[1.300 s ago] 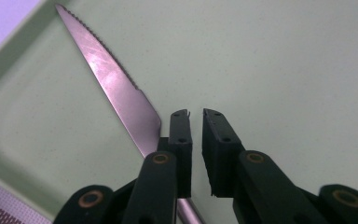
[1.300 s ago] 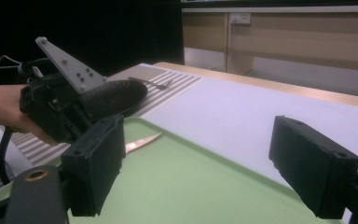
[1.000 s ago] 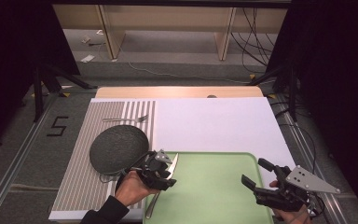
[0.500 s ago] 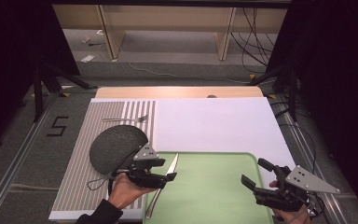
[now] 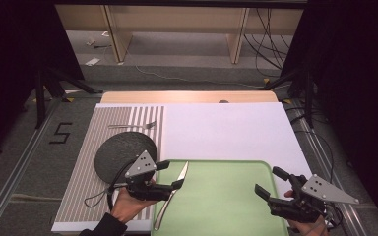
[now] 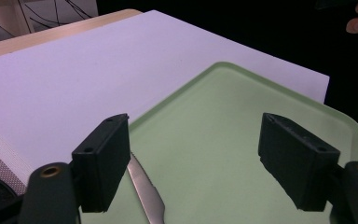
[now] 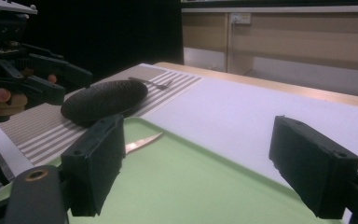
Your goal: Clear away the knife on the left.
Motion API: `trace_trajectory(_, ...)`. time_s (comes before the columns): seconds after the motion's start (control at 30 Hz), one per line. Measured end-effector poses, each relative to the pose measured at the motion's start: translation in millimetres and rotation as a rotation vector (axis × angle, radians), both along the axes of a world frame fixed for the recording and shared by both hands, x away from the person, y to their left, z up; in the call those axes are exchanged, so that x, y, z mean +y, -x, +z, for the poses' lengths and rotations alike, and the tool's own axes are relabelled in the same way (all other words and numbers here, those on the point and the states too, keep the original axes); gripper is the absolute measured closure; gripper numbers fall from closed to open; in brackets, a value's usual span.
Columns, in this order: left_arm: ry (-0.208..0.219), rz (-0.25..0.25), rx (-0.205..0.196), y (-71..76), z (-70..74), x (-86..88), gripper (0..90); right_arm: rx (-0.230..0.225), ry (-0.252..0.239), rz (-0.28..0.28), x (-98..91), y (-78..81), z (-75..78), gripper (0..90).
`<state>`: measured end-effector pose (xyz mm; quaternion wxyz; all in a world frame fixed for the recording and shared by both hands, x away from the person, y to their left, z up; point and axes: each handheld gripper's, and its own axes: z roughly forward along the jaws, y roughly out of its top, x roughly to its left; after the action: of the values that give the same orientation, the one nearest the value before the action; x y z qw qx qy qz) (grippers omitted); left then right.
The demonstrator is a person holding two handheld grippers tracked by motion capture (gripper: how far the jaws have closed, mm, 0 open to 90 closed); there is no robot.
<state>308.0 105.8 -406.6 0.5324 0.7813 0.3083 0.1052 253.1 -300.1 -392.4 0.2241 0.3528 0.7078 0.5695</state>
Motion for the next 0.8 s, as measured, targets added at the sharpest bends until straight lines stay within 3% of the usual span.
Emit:
trace_trajectory(0.17, 0.019, 0.013, -0.039, 4.4, 0.9, 4.0, 23.5, 0.002, 0.005, 0.002, 0.3, 0.4, 0.2, 19.1)
trace_trajectory(0.53, 0.071, 0.023, -0.079, 13.5, 2.3, 16.4, 20.7, 0.0, 0.002, 0.0, 0.2, 0.3, 0.1, 19.1)
trace_trajectory(0.8, 0.077, 0.048, -0.098, 20.9, 3.2, 26.7, 20.5, 0.0, 0.002, 0.0, 0.4, 0.4, 0.1, 19.1)
